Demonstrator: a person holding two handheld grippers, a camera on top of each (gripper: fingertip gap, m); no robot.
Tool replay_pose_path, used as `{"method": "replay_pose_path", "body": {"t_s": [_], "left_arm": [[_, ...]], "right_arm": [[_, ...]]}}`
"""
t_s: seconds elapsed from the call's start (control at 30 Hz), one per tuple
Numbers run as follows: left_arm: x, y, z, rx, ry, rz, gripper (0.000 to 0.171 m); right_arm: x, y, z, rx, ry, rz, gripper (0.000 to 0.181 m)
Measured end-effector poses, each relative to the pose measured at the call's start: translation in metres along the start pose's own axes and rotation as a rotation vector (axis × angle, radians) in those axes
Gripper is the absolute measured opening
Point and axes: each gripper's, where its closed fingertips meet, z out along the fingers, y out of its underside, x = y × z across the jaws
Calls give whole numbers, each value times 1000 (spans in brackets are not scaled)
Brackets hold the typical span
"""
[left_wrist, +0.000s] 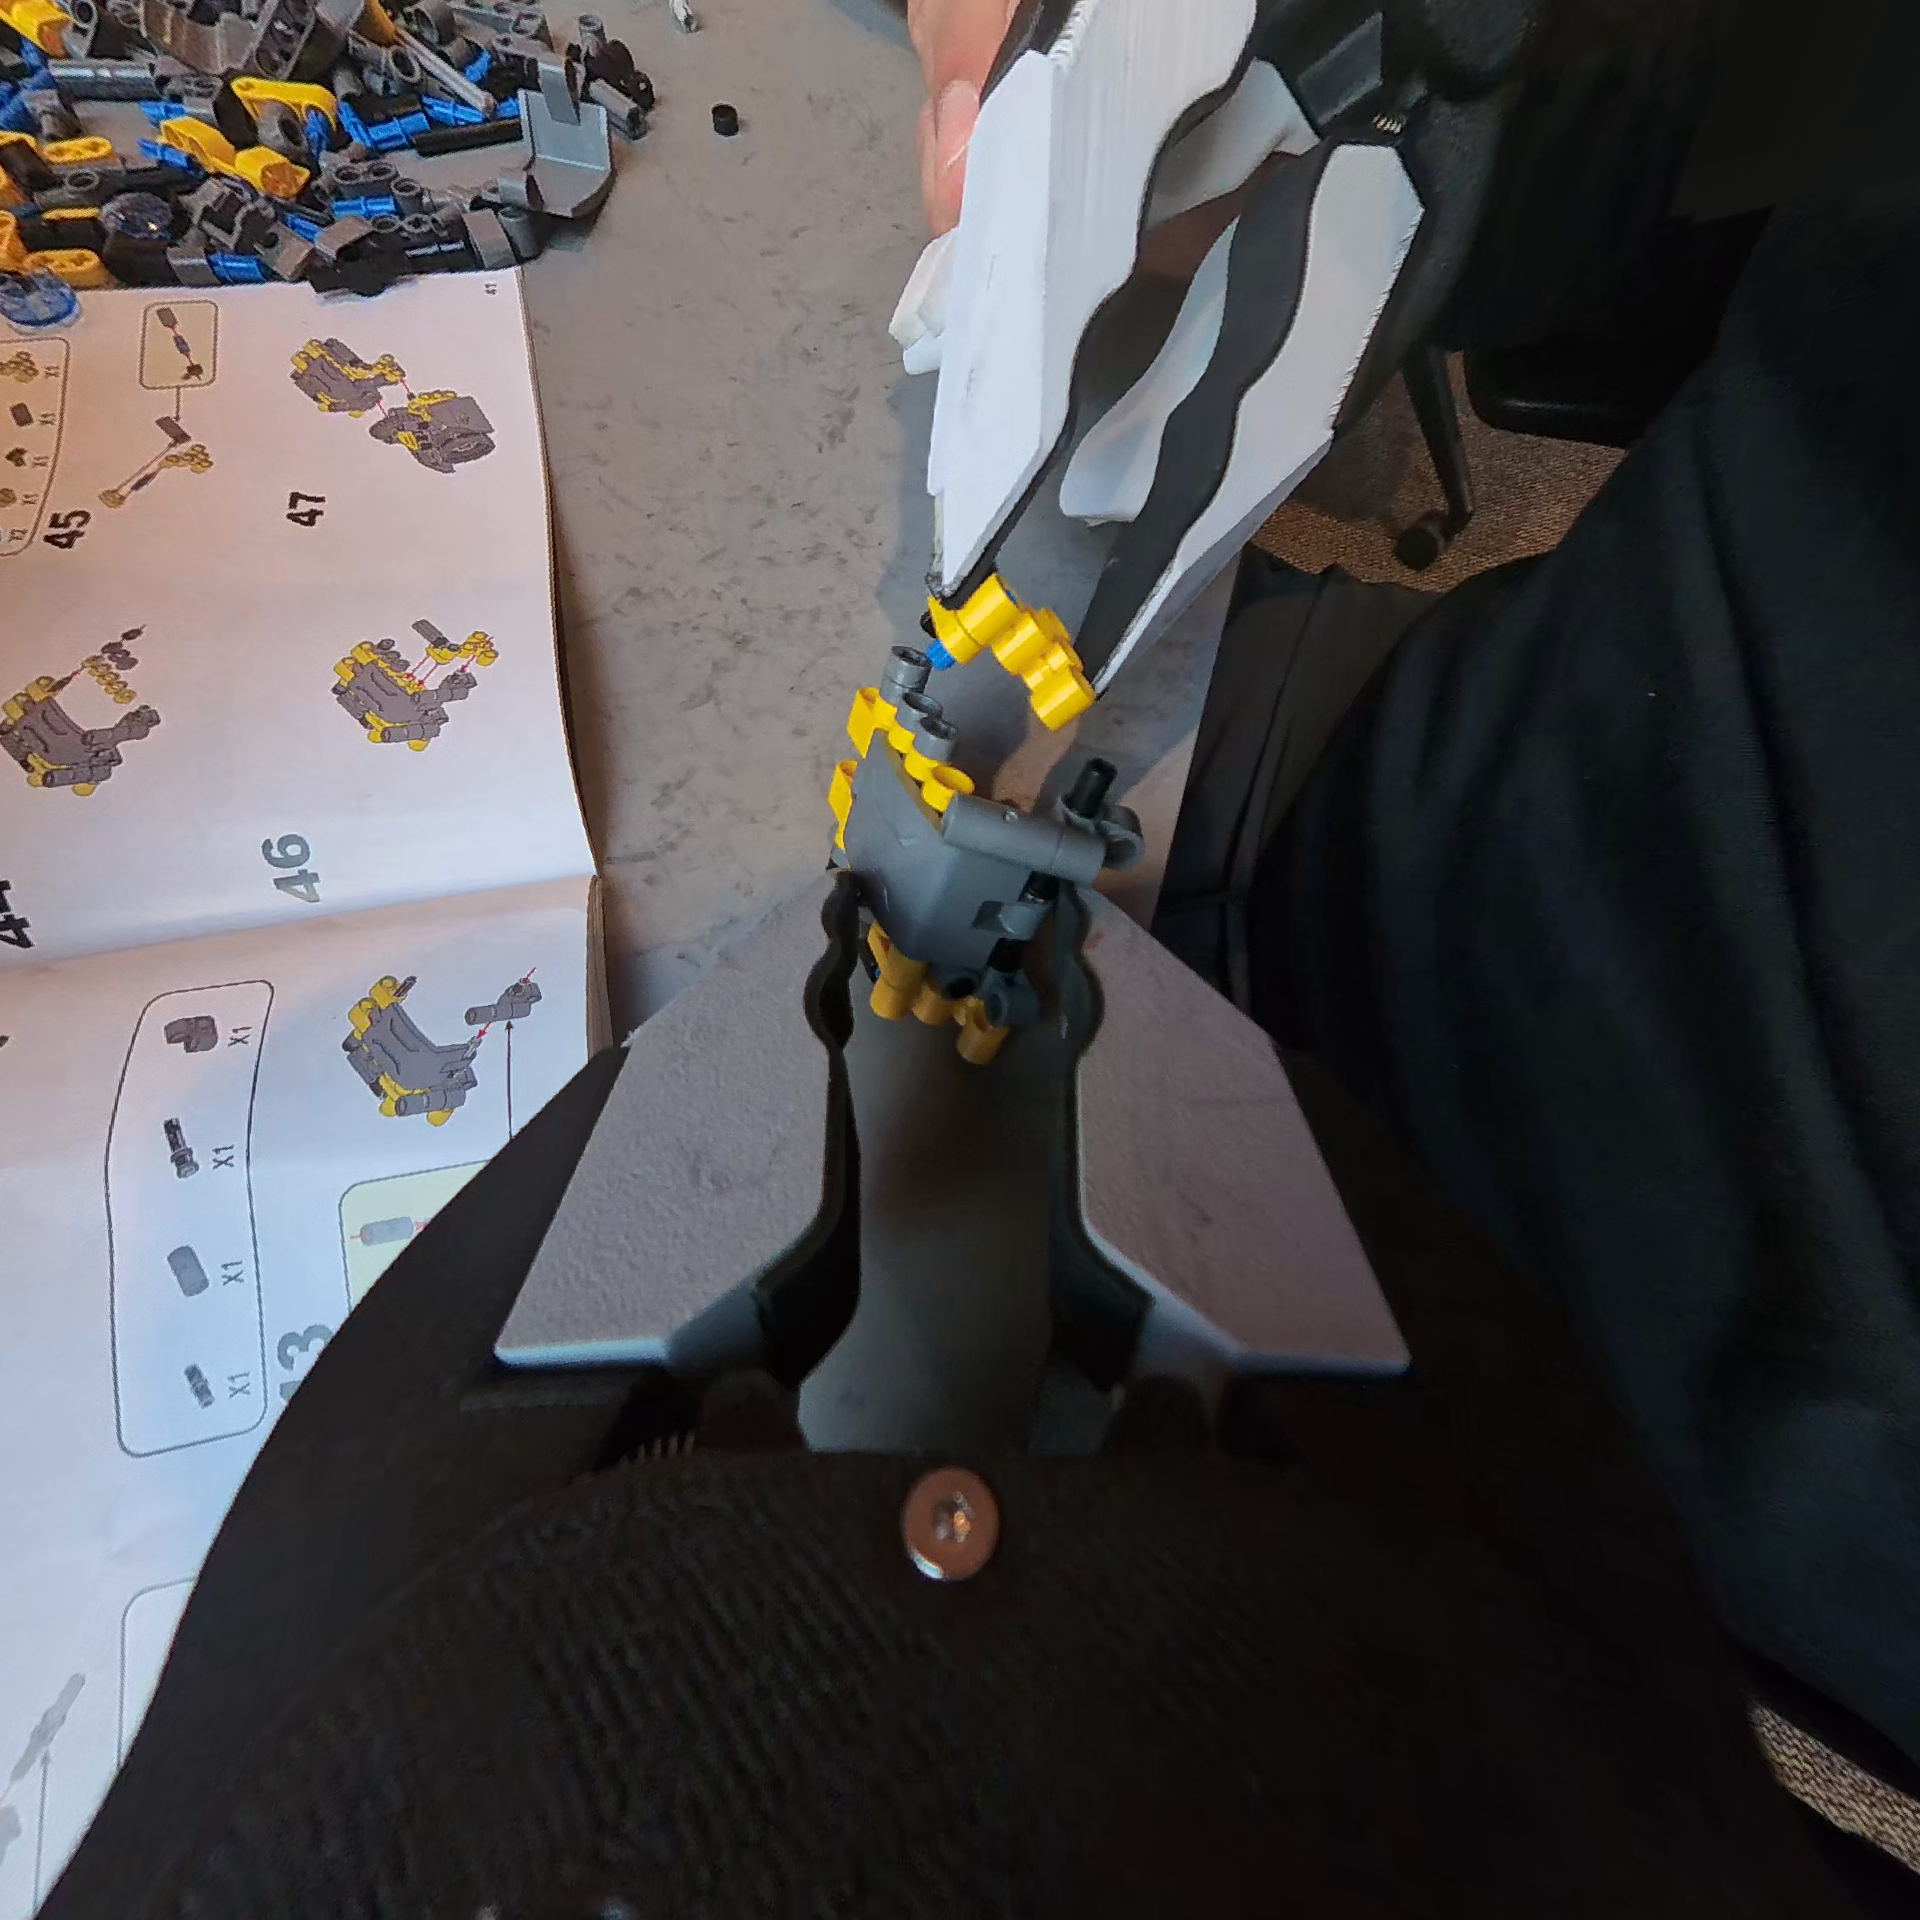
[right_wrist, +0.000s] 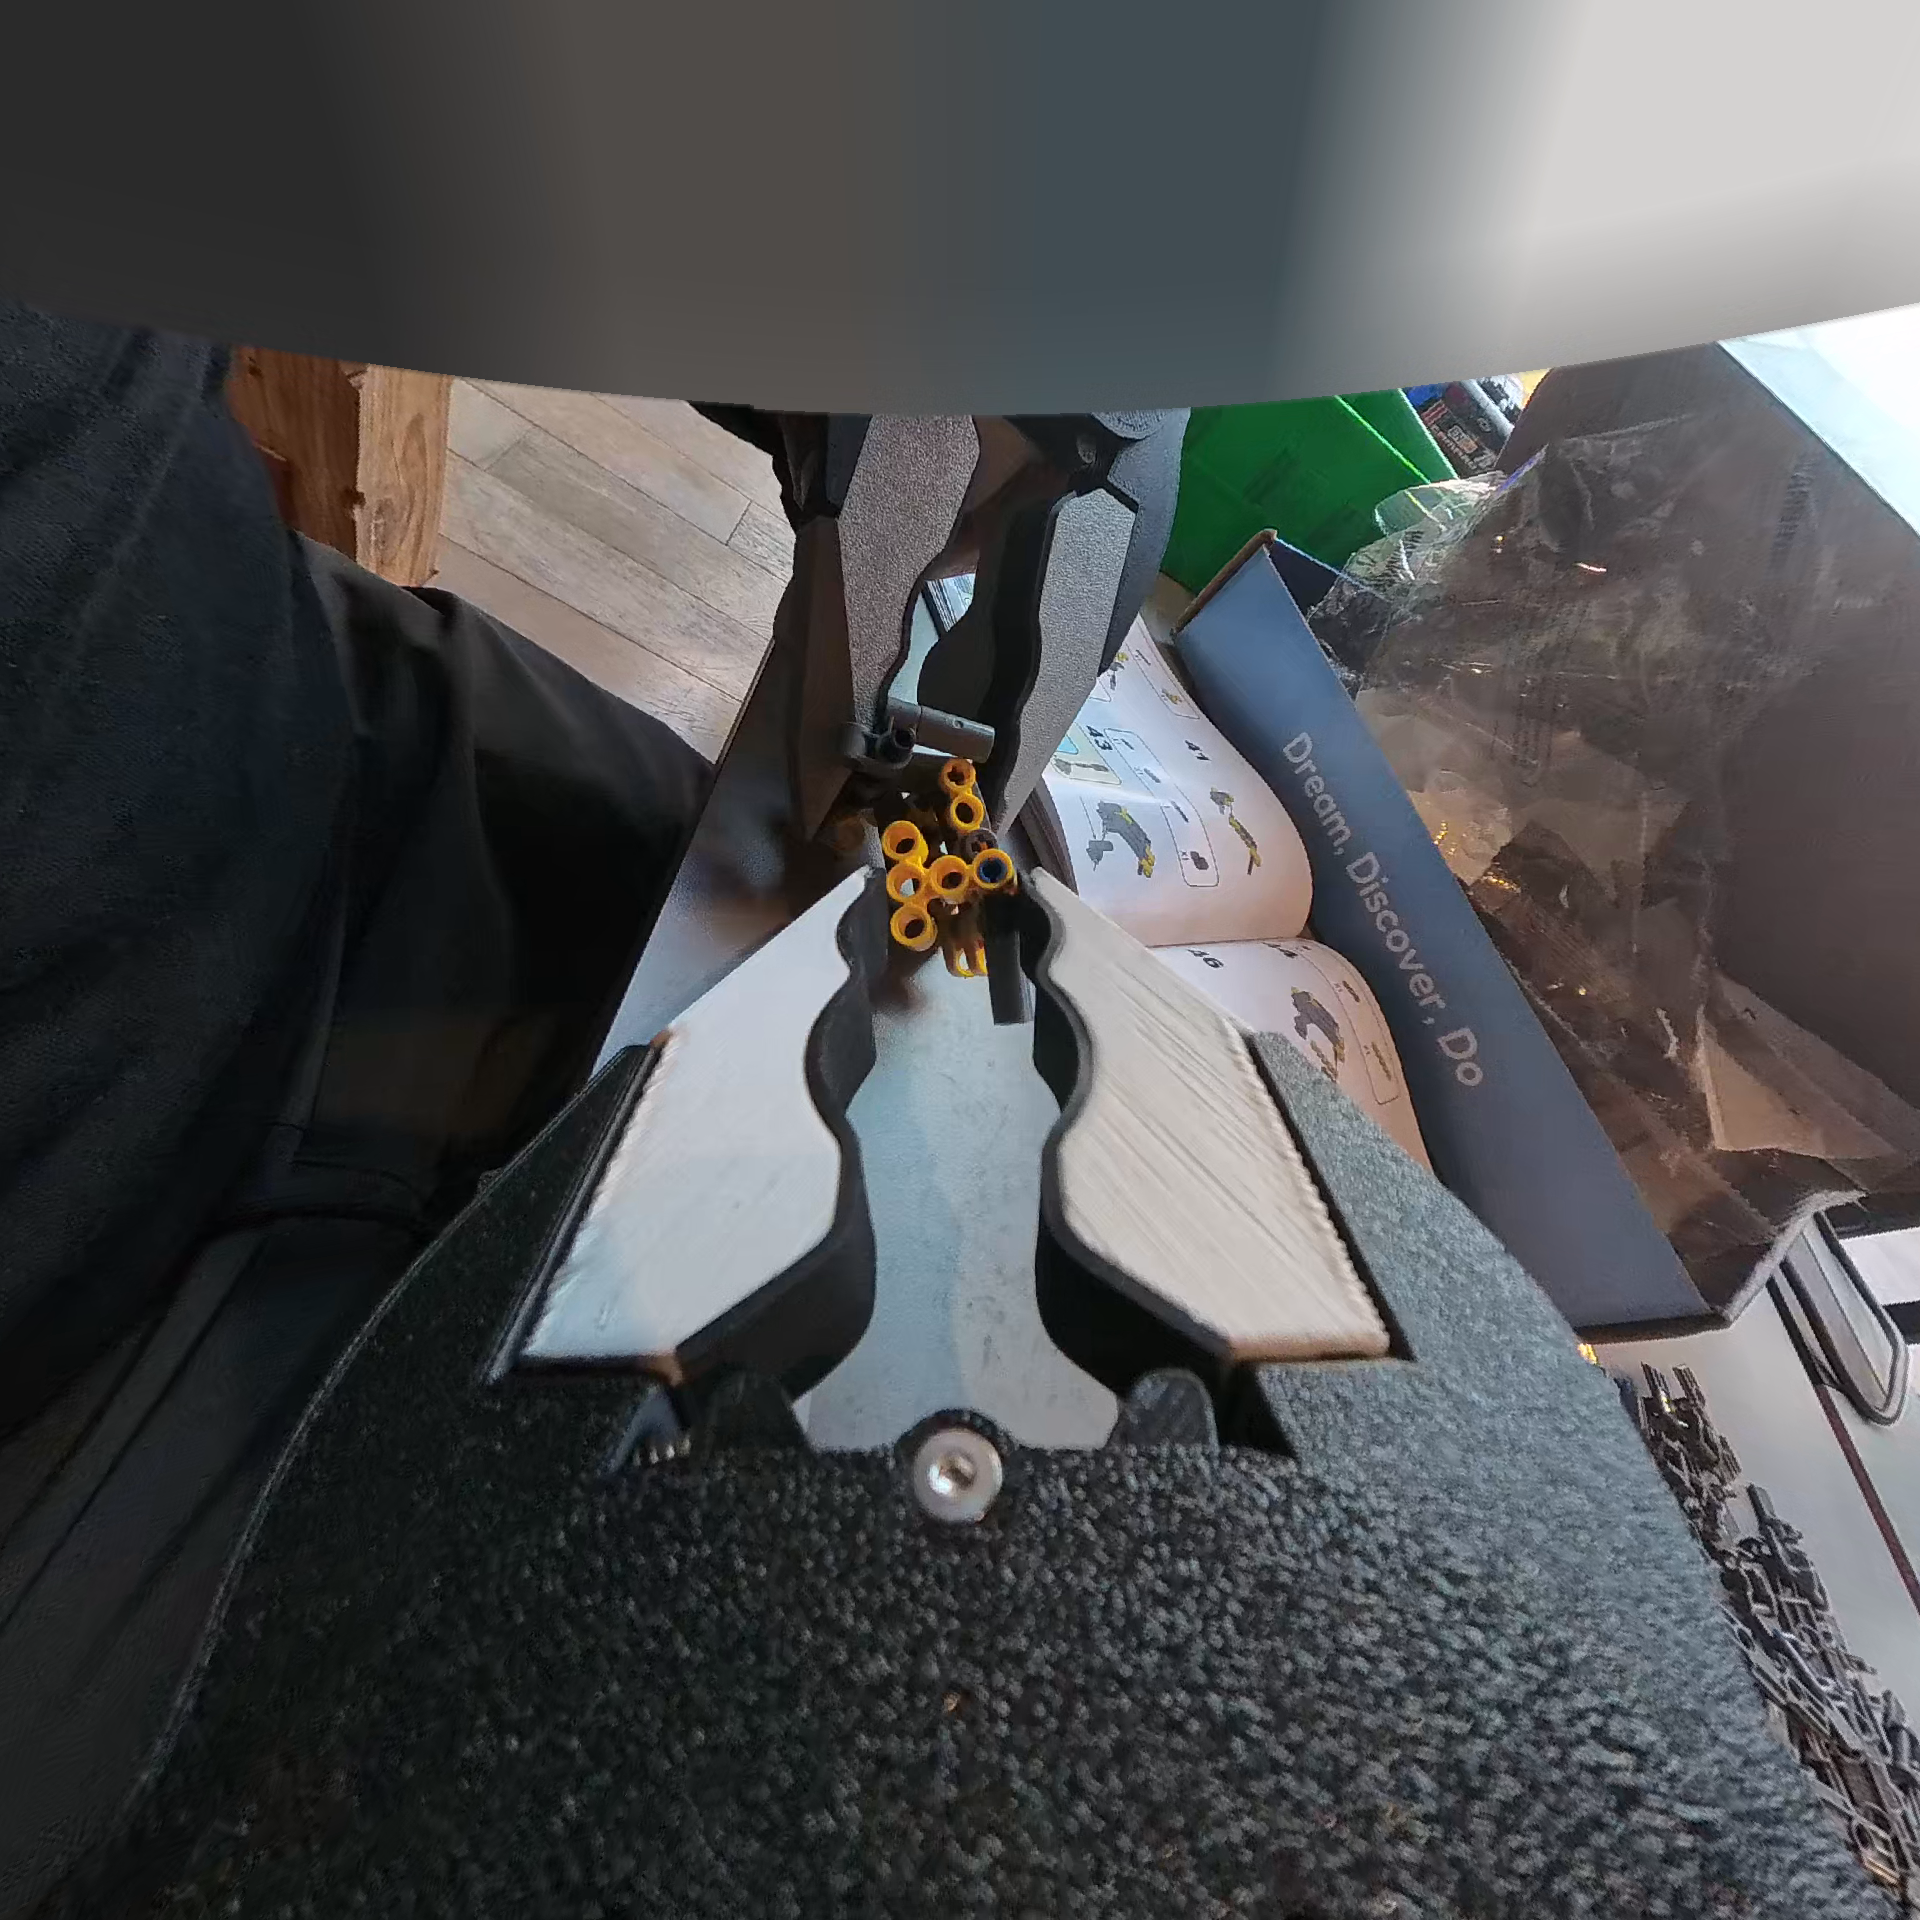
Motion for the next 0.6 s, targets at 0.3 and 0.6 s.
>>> {"method": "replay_pose_path", "body": {"t_s": [0.3,0.6], "left_arm": [[0,0,0,0,5,-6,34],[0,0,0,0,10,-12,34]], "right_arm": [[-1,0,0,1,6,-21,23],[3,-1,-1,9,1,39,23]]}}
